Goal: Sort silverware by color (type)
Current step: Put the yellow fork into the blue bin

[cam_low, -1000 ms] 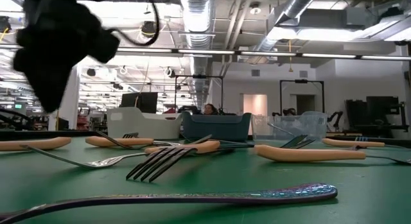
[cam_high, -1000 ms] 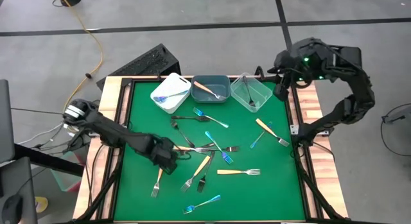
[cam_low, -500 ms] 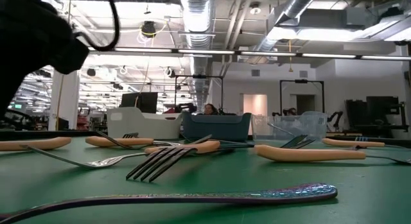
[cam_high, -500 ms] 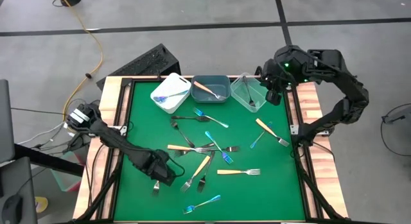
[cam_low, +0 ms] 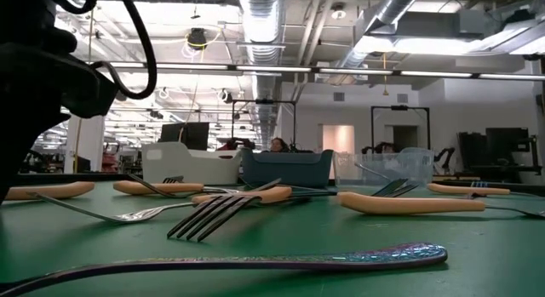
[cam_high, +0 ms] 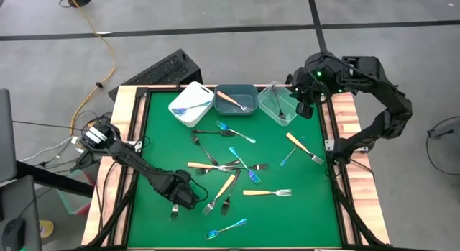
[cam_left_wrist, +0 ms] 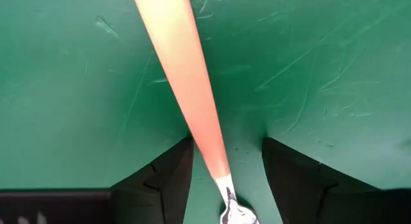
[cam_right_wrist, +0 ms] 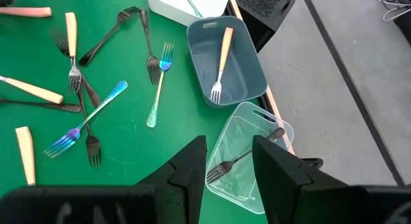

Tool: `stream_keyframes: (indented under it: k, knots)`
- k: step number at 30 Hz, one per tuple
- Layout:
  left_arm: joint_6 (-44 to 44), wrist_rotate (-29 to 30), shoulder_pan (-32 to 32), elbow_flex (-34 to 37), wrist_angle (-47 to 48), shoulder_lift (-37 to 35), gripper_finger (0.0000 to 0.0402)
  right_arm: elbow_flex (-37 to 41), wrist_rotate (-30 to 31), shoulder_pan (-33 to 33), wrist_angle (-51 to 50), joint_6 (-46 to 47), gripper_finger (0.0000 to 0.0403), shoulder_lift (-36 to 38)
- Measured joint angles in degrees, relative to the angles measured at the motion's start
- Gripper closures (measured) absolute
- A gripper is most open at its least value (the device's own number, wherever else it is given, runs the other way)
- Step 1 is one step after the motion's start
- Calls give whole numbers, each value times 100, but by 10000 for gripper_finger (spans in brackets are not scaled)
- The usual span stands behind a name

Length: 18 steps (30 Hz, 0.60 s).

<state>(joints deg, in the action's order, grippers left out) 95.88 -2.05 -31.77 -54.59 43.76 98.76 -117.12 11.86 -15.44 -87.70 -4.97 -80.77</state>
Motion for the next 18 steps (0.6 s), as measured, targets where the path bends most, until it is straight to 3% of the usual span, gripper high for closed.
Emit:
stream_keyframes:
  k: [5, 11, 18]
  knots:
    - [-2, -114, 8, -4, 67, 114, 272, 0, 0, 0, -1, 0, 262, 0]
    - [-160, -125, 50, 9, 200, 92, 378, 0, -2, 0, 2, 0, 262, 0]
    - [-108, 197, 35, -102, 236, 8, 383, 0, -2, 0, 147, -7, 262, 0]
